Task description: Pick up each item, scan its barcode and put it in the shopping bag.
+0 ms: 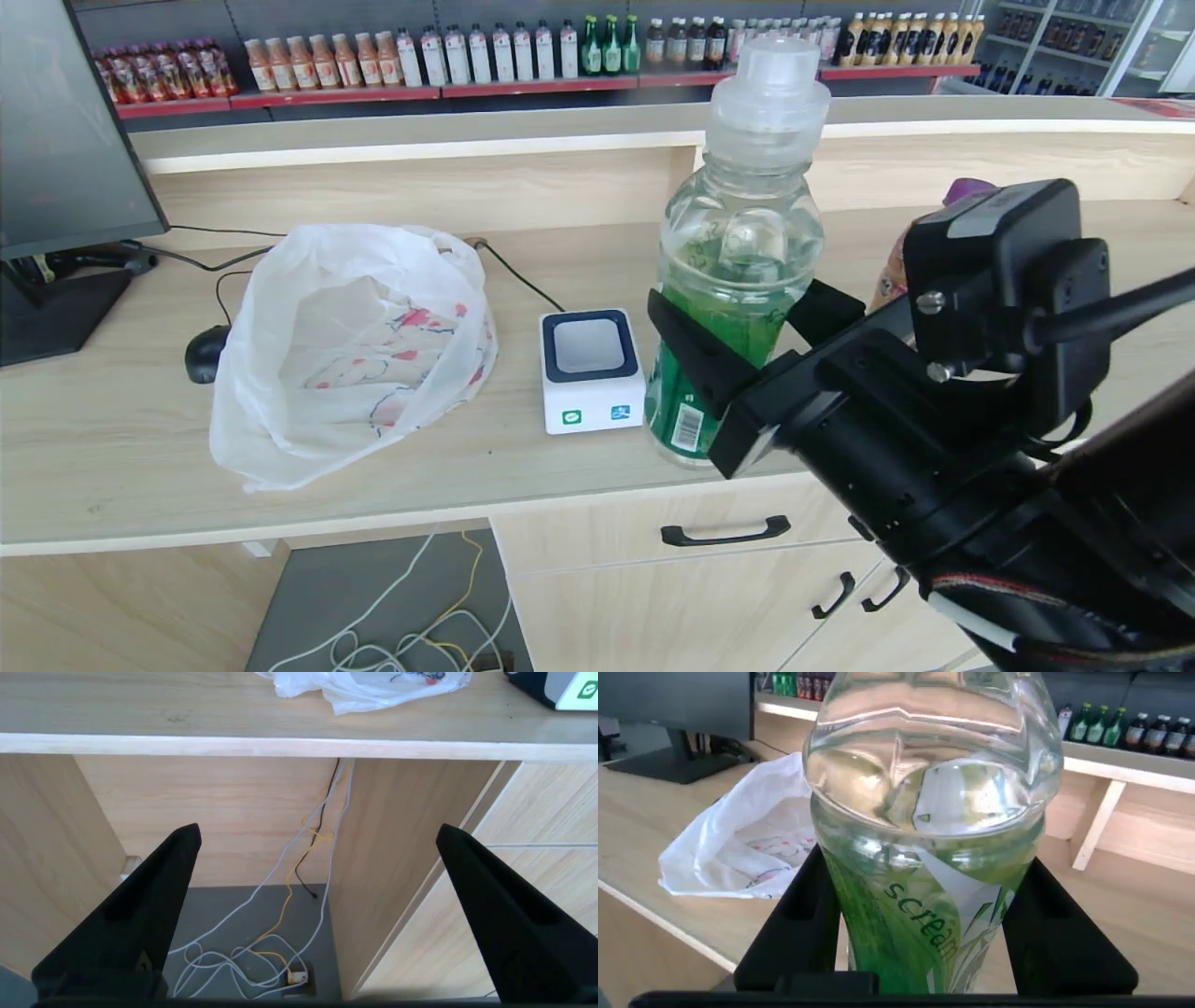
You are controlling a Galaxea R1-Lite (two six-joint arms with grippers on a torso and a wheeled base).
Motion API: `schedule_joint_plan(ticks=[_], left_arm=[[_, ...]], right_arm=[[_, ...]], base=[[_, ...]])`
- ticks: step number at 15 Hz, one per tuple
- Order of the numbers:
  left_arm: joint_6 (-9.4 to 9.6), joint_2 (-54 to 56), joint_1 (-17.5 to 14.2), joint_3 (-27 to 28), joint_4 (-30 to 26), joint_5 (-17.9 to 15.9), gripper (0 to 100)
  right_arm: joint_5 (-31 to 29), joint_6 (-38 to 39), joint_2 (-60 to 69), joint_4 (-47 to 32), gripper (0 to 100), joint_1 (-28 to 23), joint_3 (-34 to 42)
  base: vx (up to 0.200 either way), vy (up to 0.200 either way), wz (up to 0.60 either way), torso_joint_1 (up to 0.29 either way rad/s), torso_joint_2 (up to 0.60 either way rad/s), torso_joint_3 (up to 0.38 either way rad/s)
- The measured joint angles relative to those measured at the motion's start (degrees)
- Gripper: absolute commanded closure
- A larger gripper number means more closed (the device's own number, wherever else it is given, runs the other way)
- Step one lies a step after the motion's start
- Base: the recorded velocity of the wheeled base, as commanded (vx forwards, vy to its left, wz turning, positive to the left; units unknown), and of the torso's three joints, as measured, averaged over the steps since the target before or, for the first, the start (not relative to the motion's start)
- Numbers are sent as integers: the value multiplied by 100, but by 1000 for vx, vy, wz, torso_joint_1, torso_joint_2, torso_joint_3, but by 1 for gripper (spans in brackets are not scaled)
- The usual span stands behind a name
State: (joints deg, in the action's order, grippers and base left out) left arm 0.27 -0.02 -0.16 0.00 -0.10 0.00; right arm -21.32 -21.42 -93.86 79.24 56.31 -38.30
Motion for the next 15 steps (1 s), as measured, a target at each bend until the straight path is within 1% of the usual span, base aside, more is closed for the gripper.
schedule_joint_plan(ticks=[4,8,15], left_arm=[[0,0,0,0,0,-2,0],[-24,0,0,0,0,-2,0],[-17,0,-6,2,5,-2,0]], right_arm=[[-46,-546,-27,462,100,-719,-41],[-427,-567,-30,486,100,-870,-37],[-475,-488,-33,512,100,-894,-22]], base=[[0,0,0,0,0,0],[0,0,0,0,0,0],[0,200,0,3,5,2]])
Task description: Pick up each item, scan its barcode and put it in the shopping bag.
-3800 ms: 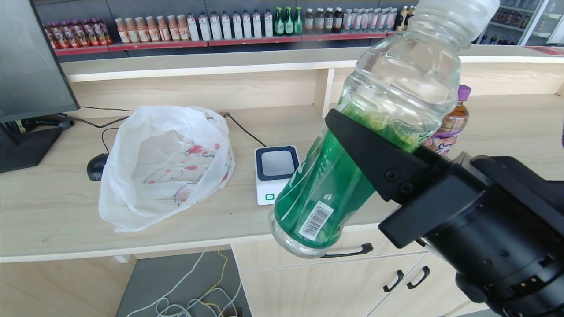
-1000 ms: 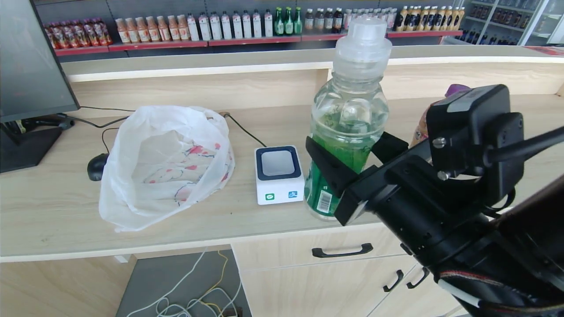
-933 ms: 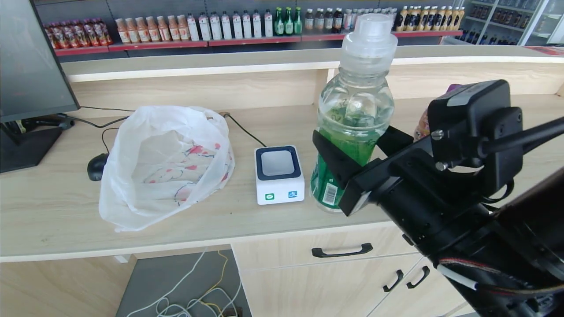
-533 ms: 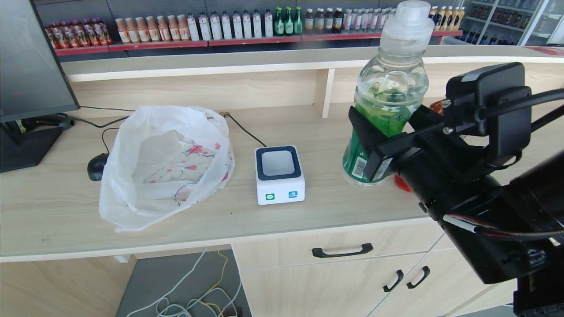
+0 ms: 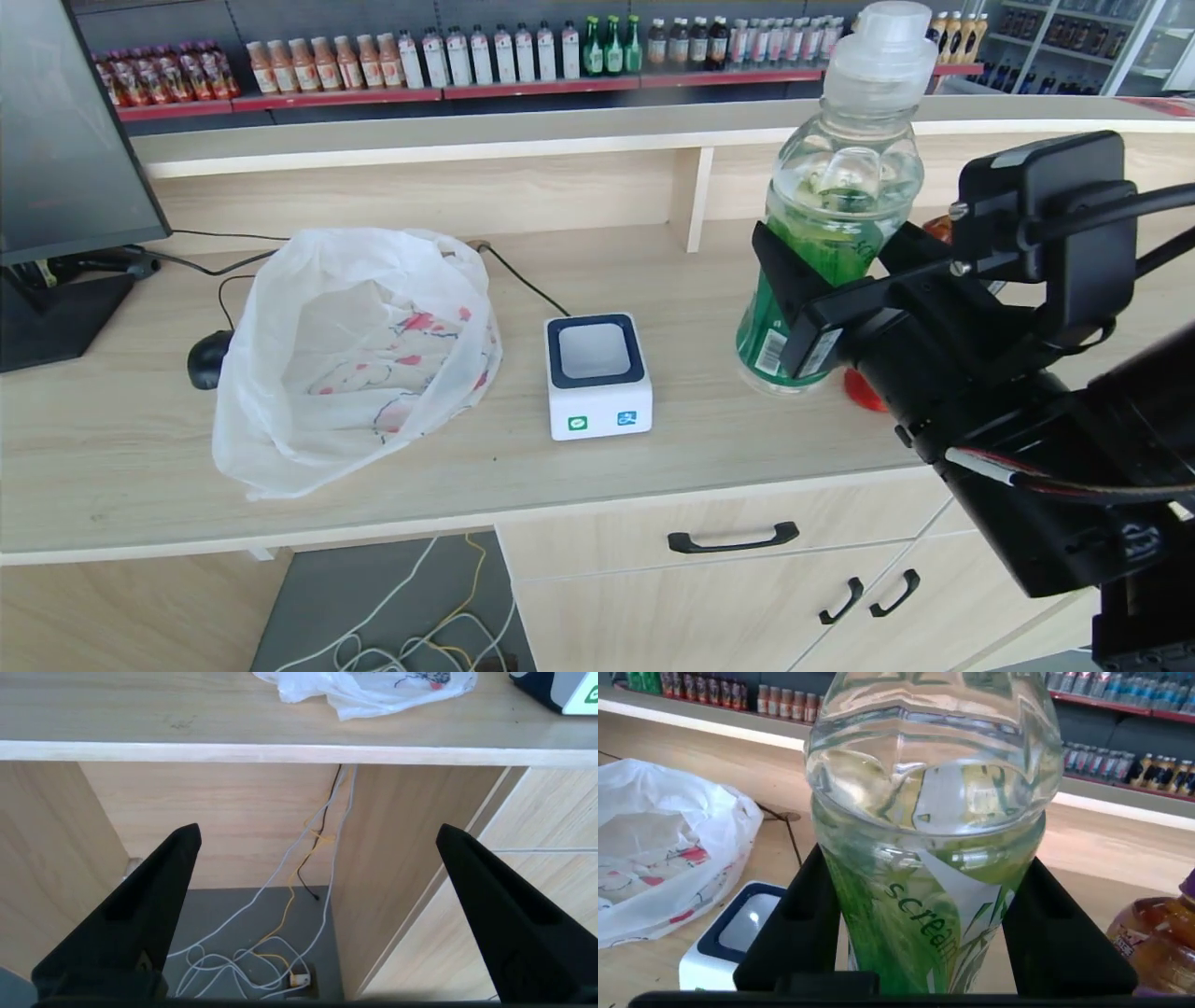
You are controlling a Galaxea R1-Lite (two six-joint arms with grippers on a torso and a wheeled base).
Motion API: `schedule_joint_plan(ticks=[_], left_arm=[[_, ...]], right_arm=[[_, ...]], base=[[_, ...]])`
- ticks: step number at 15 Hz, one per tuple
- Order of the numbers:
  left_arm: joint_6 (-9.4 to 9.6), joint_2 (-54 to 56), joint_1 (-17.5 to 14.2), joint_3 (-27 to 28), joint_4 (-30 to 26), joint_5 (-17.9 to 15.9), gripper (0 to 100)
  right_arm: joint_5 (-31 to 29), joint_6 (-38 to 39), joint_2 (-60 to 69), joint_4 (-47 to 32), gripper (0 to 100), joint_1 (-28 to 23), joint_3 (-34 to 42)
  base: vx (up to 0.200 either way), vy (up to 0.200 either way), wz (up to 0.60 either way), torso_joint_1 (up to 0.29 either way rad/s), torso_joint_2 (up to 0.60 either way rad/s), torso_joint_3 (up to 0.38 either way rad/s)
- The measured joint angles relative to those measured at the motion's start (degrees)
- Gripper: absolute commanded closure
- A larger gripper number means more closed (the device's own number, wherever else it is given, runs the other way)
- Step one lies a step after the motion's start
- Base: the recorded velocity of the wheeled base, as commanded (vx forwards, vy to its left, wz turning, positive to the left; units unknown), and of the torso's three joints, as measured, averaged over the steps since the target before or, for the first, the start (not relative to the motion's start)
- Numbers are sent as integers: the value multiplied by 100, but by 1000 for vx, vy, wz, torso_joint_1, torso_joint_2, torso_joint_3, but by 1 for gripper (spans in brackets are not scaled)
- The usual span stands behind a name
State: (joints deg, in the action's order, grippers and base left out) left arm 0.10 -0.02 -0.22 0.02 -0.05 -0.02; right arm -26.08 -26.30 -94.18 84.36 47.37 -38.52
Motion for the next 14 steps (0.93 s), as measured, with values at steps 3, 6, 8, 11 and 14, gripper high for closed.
schedule_joint_plan(ticks=[3,6,8,11,14], left_arm=[[0,0,9,0,-5,2,0],[1,0,11,-2,-6,0,0],[11,0,9,-2,-6,-2,0],[15,0,6,-2,0,-2,0],[15,0,1,-2,-2,-5,0]], right_arm=[[7,156,-17,-2,100,-11,-21],[-191,165,-22,22,100,-22,2],[-211,134,-33,30,100,-13,18],[-215,84,-74,27,100,-16,7],[-208,-69,-151,11,100,-29,-17]], base=[[0,200,0,6,1,2],[0,200,0,2,6,1],[0,0,0,0,0,0],[0,0,0,0,0,0],[0,0,0,0,0,0]])
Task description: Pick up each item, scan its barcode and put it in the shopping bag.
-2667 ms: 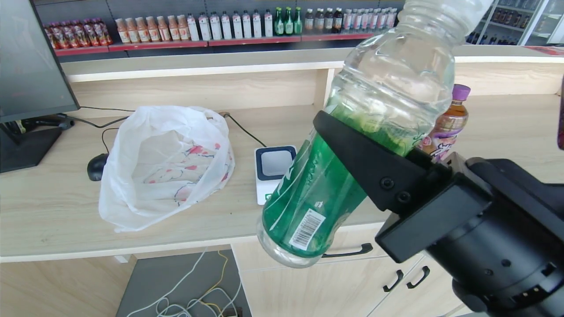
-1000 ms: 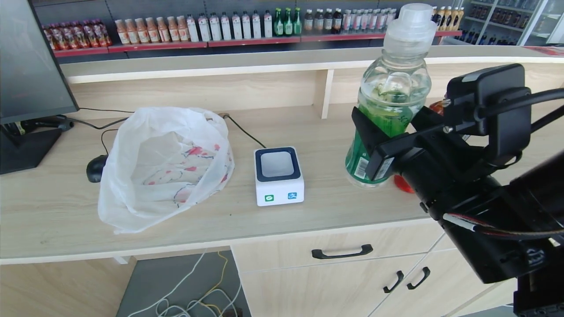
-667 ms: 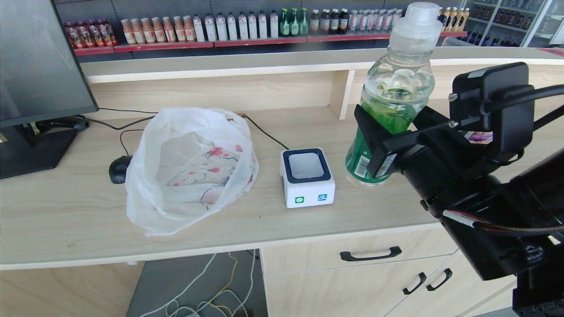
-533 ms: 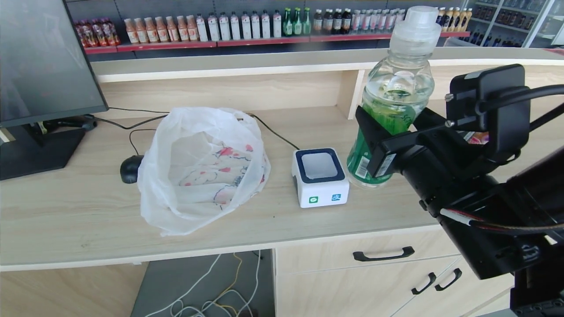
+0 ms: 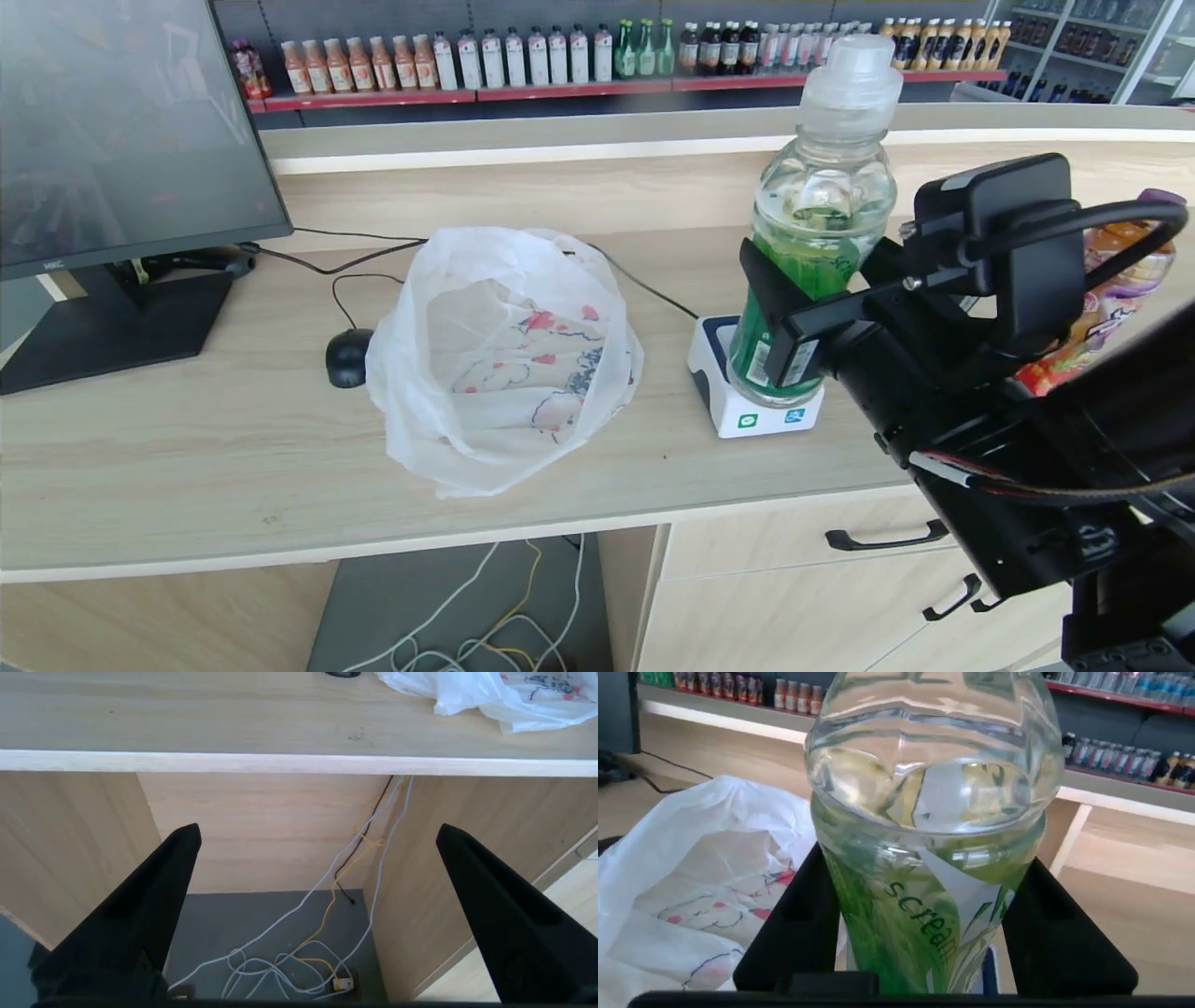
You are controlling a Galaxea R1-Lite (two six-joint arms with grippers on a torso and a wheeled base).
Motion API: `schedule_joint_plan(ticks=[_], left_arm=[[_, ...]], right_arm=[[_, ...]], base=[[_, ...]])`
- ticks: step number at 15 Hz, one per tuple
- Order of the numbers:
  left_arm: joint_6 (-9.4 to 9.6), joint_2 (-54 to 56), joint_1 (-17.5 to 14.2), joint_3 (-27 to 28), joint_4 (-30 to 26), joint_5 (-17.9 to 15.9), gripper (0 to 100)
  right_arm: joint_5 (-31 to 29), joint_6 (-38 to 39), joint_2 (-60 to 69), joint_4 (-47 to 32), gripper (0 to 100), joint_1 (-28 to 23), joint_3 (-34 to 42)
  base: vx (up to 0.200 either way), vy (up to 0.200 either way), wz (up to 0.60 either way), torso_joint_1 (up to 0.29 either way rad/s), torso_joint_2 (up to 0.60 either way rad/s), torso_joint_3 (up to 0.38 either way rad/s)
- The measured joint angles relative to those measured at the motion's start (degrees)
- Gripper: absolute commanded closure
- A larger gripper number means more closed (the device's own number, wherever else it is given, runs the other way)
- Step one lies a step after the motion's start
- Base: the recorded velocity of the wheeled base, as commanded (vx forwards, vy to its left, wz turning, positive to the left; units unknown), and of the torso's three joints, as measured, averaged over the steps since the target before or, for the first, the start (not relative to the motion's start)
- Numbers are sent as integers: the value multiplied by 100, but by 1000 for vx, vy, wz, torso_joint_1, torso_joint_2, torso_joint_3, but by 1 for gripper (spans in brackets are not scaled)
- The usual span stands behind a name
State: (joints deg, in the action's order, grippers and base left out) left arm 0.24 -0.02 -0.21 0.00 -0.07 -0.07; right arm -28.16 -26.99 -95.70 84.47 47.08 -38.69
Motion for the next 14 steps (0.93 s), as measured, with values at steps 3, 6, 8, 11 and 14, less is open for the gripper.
schedule_joint_plan(ticks=[3,6,8,11,14], left_arm=[[2,0,7,0,-2,2,0],[2,0,0,0,-2,5,0],[2,0,7,0,-2,5,0],[2,0,2,0,-2,5,0],[2,0,7,0,-2,5,0]], right_arm=[[-24,-355,-67,-20,100,13,-20],[-30,-875,-199,11,100,10,-463],[-6,-1269,-345,-11,100,18,-852],[151,-1940,-507,-9,100,13,-1237],[778,-2840,-627,27,100,-111,-1318]], base=[[0,0,0,0,0,0],[0,0,0,0,0,0],[0,0,0,0,0,0],[0,0,0,0,0,0],[0,0,0,0,0,0]])
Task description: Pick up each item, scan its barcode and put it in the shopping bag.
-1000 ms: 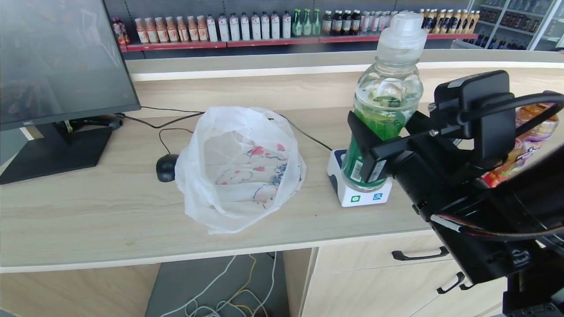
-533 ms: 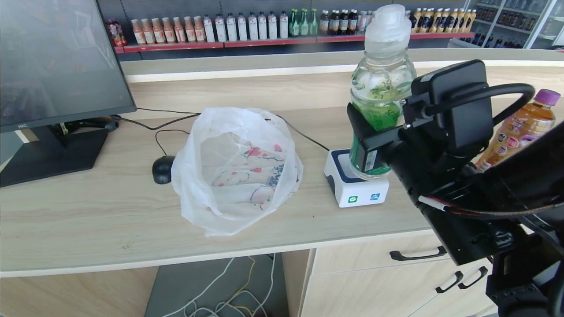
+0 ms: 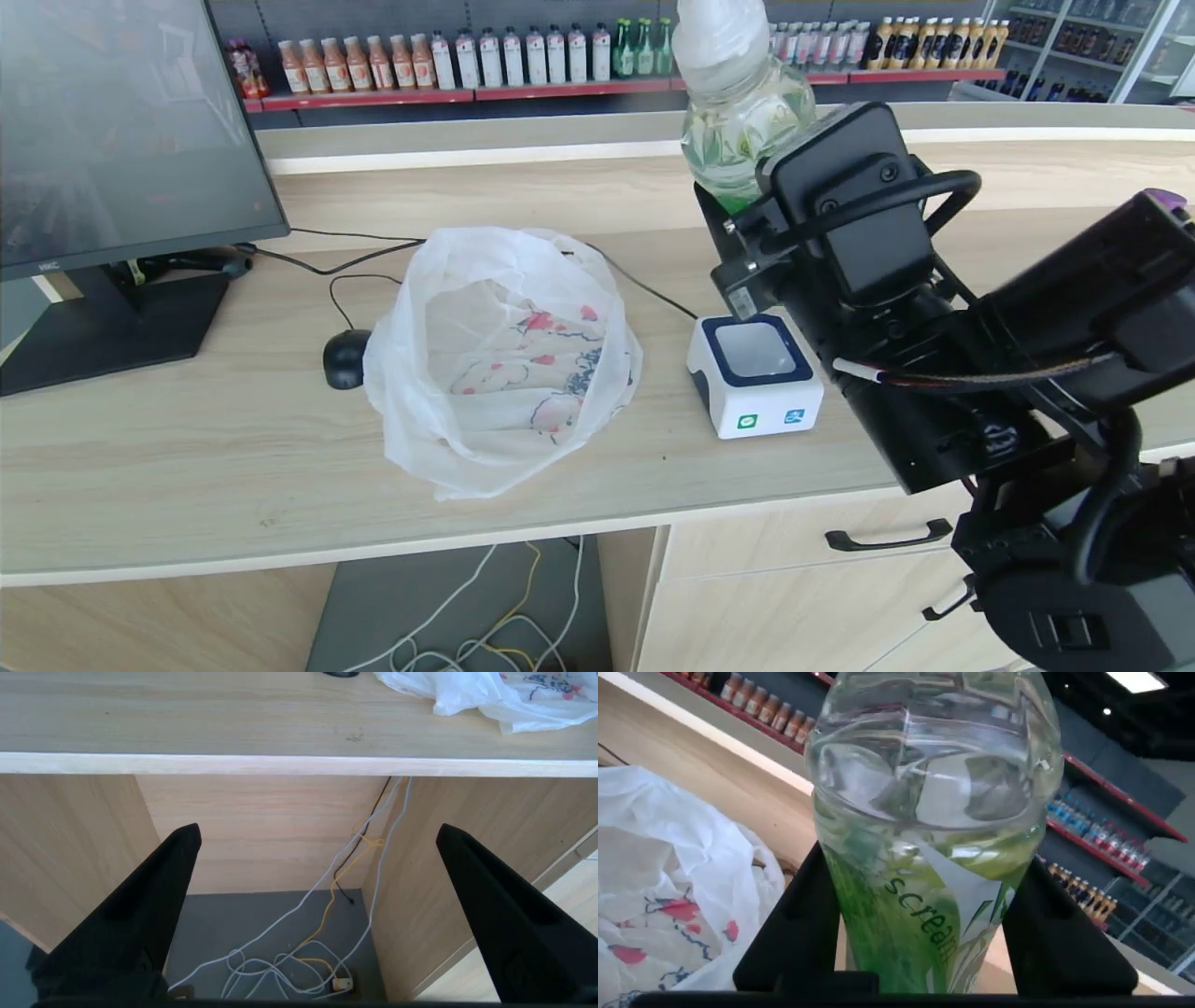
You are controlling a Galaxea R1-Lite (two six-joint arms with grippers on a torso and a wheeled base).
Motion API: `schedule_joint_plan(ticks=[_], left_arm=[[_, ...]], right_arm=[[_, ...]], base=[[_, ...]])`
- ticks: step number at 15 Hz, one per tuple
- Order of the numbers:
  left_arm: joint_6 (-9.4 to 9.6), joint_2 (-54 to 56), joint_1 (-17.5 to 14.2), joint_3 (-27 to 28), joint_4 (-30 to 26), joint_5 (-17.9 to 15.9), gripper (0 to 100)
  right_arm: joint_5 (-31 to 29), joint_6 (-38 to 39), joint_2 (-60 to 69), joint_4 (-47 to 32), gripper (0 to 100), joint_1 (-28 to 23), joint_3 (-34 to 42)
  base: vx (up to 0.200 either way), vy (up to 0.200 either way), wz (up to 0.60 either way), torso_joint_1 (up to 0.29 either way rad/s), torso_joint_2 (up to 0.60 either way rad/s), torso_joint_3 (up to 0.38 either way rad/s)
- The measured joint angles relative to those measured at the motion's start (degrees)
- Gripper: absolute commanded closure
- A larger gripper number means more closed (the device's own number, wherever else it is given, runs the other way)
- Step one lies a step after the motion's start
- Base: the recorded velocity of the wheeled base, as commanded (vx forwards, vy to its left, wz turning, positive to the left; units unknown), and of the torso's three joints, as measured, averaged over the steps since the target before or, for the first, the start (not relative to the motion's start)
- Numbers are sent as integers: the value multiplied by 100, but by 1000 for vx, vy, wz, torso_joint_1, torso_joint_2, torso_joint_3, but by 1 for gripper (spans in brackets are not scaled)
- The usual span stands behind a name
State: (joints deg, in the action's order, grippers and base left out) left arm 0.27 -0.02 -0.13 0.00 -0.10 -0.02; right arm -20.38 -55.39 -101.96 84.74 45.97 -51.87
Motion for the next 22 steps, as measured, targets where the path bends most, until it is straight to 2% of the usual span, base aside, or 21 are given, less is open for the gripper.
schedule_joint_plan(ticks=[5,8,13,22], left_arm=[[-2,0,-5,0,0,0,0],[0,0,-5,0,2,0,0],[-2,0,-2,0,2,0,0],[0,0,-2,0,0,-2,0]], right_arm=[[728,-908,-93,77,100,-63,30],[745,-1415,-145,372,100,-91,149],[758,-1462,-401,521,100,-124,468],[777,-1655,-707,517,100,-330,518]], base=[[0,0,0,0,0,0],[0,0,0,0,0,0],[0,0,0,0,0,0],[0,0,0,0,0,0]])
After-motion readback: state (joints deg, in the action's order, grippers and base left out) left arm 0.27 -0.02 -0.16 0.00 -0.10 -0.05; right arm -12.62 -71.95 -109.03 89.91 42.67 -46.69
